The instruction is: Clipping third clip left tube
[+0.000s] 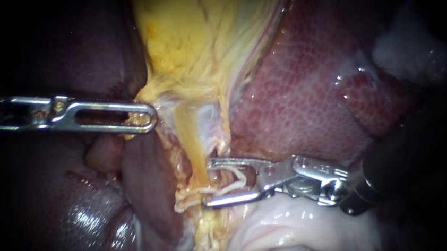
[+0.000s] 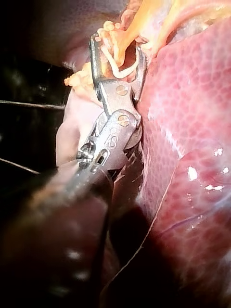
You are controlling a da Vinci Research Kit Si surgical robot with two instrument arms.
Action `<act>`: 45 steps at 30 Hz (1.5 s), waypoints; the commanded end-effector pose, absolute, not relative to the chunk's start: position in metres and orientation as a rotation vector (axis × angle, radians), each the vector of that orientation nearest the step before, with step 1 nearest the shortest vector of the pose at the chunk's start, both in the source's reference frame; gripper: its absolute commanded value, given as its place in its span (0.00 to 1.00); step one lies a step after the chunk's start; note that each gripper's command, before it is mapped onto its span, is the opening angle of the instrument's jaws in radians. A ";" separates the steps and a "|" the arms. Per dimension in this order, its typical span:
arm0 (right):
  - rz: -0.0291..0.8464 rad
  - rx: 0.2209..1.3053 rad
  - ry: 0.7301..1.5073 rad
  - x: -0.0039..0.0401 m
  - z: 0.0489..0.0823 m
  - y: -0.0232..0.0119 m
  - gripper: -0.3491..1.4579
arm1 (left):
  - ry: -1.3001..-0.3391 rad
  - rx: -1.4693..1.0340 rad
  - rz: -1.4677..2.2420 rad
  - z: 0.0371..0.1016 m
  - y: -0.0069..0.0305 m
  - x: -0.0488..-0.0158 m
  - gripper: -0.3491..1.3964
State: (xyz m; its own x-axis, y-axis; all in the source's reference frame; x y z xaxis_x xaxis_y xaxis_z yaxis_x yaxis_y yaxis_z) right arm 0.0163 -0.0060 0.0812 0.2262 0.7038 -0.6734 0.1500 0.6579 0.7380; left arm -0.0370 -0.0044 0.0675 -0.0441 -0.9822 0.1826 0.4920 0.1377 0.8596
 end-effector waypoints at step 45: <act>0.536 1.092 1.387 0.0182 0.0759 -0.0021 0.00 | -0.964 0.663 -1.350 0.0682 -0.0047 -0.0376 0.00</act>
